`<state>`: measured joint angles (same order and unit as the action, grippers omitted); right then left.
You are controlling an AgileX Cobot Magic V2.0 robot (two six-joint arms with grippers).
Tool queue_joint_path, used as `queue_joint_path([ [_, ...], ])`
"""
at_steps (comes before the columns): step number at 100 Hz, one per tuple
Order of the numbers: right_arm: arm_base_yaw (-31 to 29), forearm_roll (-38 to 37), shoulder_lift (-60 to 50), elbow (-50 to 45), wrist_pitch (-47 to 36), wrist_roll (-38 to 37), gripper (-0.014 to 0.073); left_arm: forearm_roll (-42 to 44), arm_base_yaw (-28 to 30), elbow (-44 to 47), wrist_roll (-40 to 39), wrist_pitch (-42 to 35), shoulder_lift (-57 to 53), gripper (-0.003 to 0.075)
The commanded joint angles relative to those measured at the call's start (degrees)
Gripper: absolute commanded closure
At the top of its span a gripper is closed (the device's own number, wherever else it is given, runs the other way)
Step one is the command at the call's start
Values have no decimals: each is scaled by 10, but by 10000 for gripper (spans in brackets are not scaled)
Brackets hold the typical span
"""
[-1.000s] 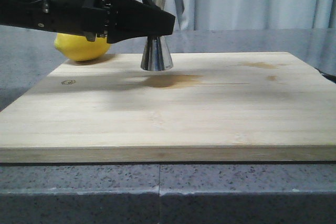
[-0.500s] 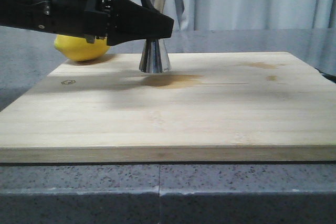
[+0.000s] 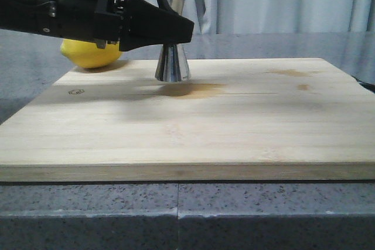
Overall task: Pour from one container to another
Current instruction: 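Tilt the beaker with the right gripper, pouring liquid into the jigger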
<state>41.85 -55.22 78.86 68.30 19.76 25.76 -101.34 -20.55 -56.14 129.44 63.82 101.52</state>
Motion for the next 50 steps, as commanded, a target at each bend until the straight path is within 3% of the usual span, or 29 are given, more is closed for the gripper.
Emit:
queue_joint_path([
  [1, 1, -27, -18, 22, -32, 4, 315, -47, -5, -16, 1, 39, -21, 606],
  [50, 1, -41, -18, 22, -43, 4, 315, -47, -5, -16, 1, 39, -21, 606],
])
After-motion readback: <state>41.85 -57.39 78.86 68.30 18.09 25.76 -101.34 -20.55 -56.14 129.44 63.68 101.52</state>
